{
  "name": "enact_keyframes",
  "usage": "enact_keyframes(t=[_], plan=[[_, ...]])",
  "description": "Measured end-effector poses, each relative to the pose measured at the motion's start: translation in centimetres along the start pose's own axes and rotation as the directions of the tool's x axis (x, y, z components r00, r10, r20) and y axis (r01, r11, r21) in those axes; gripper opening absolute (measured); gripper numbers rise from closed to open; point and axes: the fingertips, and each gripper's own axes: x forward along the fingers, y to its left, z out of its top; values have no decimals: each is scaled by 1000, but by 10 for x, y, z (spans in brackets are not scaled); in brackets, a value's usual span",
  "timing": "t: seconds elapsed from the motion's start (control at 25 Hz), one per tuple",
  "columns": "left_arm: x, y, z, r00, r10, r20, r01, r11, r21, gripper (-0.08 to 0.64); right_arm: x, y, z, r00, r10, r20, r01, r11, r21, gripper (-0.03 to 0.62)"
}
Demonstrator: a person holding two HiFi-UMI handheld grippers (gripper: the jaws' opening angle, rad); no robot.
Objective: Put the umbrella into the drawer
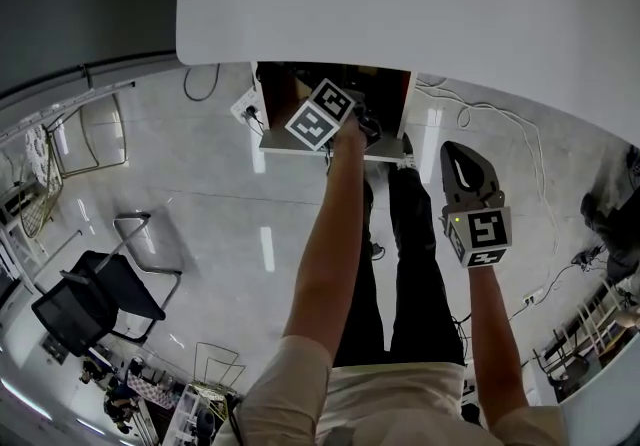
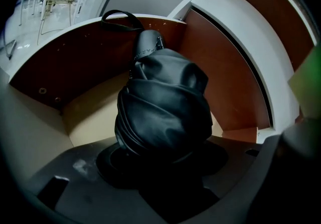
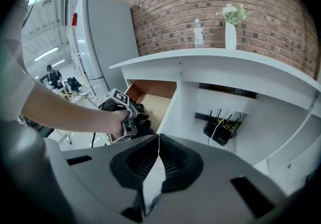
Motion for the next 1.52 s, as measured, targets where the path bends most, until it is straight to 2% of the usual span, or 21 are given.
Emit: enact_keyframes(t=[0.12, 0.4, 0.64, 1.16, 1.52], plan=[[2, 5, 0, 999, 35, 6, -35, 999, -17, 265, -3, 5, 2, 1000, 6, 5, -6, 1000, 6, 67], [8, 13, -3, 998, 67, -3, -67, 997, -43, 265, 0, 27, 14, 998, 59, 24, -60, 998, 24, 67], [2, 19, -2, 995, 93, -21, -94, 992, -83, 267, -1, 51, 24, 996, 84, 33, -84, 996, -4, 67], [-23, 27, -6, 994, 90, -55, -97, 985, -146, 281, -20, 67, 34, 998, 45, 54, -45, 999, -4, 67], [-24, 7, -7, 990, 60, -125, -72, 993, -91, 301, -32, 75, 37, 998, 42, 53, -42, 999, 5, 67]])
